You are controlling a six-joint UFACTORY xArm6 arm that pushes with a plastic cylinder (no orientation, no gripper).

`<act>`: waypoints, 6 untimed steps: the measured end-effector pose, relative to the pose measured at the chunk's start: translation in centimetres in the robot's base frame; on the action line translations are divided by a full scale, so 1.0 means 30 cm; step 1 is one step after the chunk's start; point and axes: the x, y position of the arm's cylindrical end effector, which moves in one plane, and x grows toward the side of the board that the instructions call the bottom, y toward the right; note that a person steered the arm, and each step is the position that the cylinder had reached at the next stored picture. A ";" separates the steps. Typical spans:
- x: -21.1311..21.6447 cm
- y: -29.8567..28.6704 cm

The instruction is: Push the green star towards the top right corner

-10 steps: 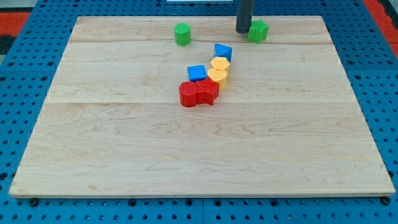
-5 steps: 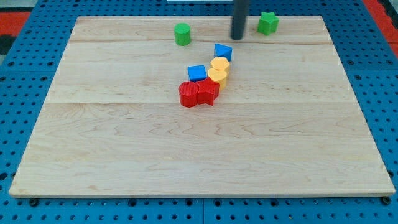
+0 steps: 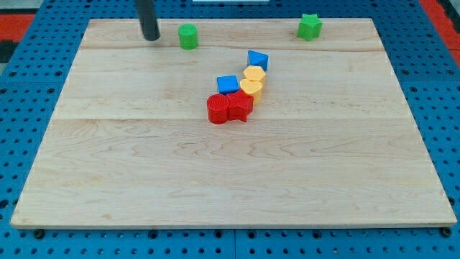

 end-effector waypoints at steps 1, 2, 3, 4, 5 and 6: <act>0.002 0.165; -0.036 0.326; -0.036 0.355; -0.028 0.166; 0.048 0.130; 0.115 0.189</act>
